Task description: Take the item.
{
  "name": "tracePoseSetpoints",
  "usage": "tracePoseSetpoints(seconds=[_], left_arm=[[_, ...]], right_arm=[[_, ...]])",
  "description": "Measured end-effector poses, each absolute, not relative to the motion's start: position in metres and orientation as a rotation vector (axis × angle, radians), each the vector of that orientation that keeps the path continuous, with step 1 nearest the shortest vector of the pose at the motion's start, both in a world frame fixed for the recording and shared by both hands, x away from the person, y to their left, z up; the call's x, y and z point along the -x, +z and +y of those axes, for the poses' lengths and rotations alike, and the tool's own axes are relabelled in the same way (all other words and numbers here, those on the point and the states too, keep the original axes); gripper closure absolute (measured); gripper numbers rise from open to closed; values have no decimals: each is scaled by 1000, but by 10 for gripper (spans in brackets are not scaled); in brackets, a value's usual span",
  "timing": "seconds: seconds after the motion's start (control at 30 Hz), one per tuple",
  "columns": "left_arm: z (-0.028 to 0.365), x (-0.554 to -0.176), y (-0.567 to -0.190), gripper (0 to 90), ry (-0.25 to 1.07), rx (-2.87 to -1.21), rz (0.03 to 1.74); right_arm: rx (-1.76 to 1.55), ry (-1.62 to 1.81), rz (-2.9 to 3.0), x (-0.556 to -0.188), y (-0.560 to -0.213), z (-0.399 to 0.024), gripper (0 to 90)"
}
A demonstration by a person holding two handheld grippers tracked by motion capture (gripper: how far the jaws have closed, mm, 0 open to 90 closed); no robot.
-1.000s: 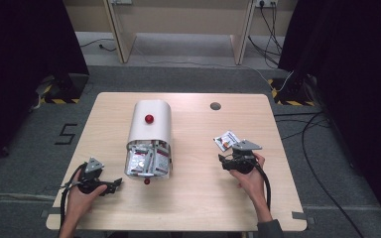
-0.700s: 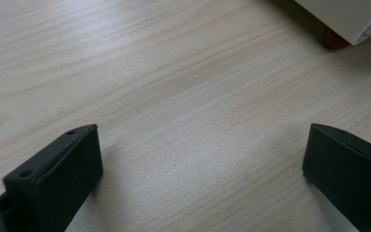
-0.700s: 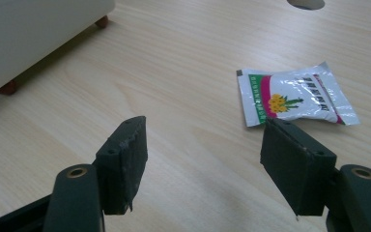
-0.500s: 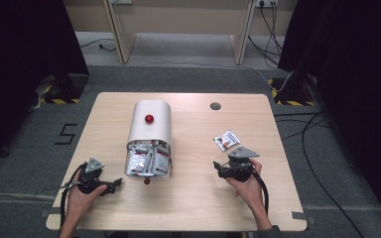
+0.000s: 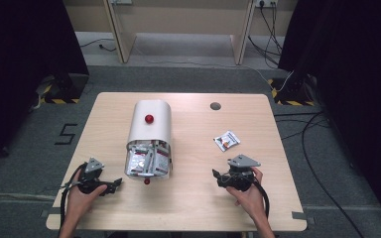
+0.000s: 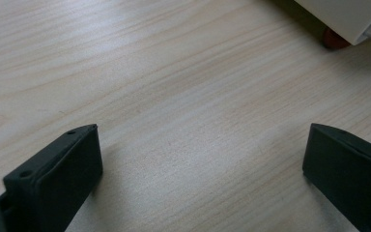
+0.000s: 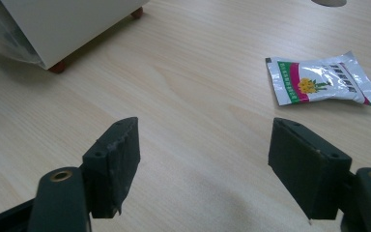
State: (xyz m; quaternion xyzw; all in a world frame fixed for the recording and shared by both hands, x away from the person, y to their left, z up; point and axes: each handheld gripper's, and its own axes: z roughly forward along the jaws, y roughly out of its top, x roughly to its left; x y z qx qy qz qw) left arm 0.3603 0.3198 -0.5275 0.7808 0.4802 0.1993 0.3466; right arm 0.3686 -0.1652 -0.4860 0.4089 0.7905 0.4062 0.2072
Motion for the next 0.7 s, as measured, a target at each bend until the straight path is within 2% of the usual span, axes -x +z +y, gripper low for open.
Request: tracePoseSetpoints(seconds=[0.27,0.37,0.7], left_arm=[[320,-360,-527,0,517,-2026,1246],[320,-360,-527,0,517,-2026,1246],[320,-360,-527,0,517,-2025,1246]], right_arm=[[-1136,1140,2204,-361,-490,-169,246],[-1144,1146,2198,-359,-491,-171,209],[-1144,1174,2192,-352,-494,-177,196]])
